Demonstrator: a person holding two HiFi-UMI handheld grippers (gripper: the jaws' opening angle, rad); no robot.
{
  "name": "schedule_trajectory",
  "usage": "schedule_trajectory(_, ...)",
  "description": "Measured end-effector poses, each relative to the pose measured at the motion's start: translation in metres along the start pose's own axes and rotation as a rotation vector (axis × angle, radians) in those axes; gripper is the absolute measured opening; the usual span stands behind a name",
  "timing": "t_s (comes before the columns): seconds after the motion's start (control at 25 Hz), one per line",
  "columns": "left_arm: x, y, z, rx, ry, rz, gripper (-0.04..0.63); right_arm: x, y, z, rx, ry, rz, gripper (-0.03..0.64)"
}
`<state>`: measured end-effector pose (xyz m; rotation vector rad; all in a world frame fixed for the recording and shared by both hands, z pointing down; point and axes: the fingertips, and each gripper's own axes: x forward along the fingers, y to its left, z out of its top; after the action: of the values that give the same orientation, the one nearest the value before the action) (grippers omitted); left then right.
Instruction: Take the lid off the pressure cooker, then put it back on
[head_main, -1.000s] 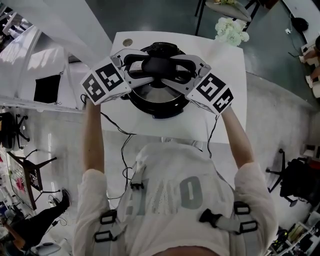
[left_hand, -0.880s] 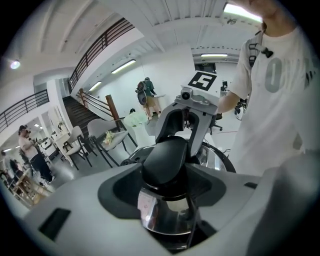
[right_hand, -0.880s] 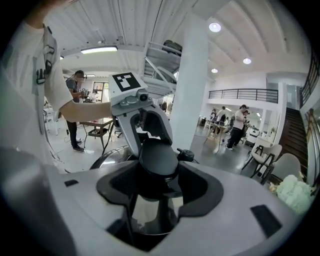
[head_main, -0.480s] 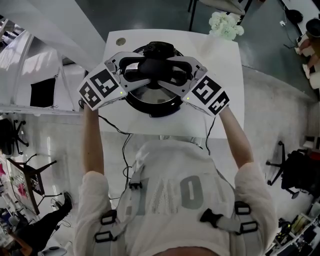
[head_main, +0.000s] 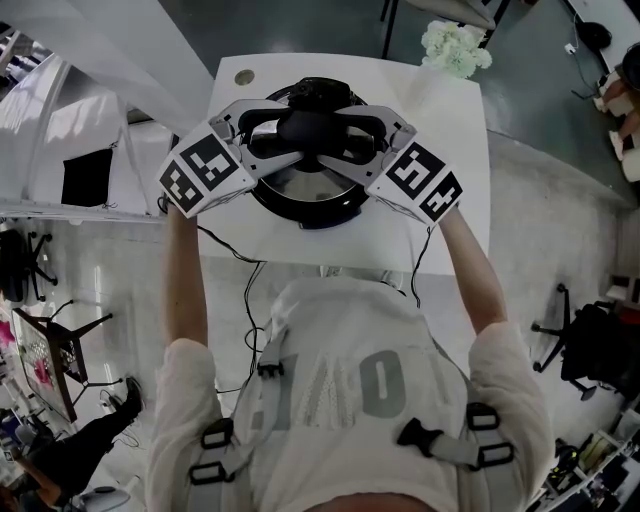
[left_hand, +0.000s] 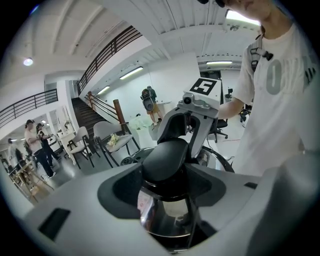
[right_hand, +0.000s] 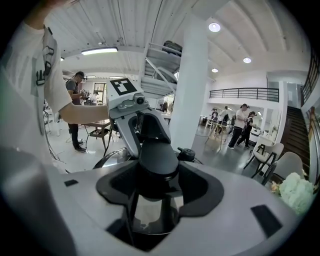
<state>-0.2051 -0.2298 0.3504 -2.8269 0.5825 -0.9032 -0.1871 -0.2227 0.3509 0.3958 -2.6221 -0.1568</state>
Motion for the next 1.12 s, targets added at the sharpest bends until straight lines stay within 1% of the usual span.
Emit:
schedule_trajectory(0.24,-0.001,-0.004,0.001,-0.037,0.008,0.019,0.259,-0.005,-0.001,-0.004,-0.006,0.017,0.008,0.255)
schedule_trajectory(0.48,-0.014,-0.012,0.001,-0.122,-0.031,0.021,0.242,-0.014,-0.011,-0.009,0.011,0.017,-0.054,0.252)
schedule_trajectory(0.64,-0.014,-0.016,0.0,-0.124,0.006,0.057,0.24,-0.017,-0.015,-0.012,0.012,0.026,-0.077,0.25)
schedule_trajectory(0.76,-0.012,-0.015,-0.001,-0.113,0.043,0.081,0.236,-0.016,-0.016,-0.012,0.007,0.022,-0.065,0.249)
schedule_trajectory(0.96,-0.012,-0.015,0.0,-0.132,0.036,0.104,0.231,-0.015,-0.014,-0.012,0.002,0.019,-0.039,0.244)
schedule_trajectory(1.12,-0.01,-0.014,0.0,-0.124,0.041,0.11,0.232,-0.014,-0.013,-0.013,0.013,0.01,-0.007,0.239)
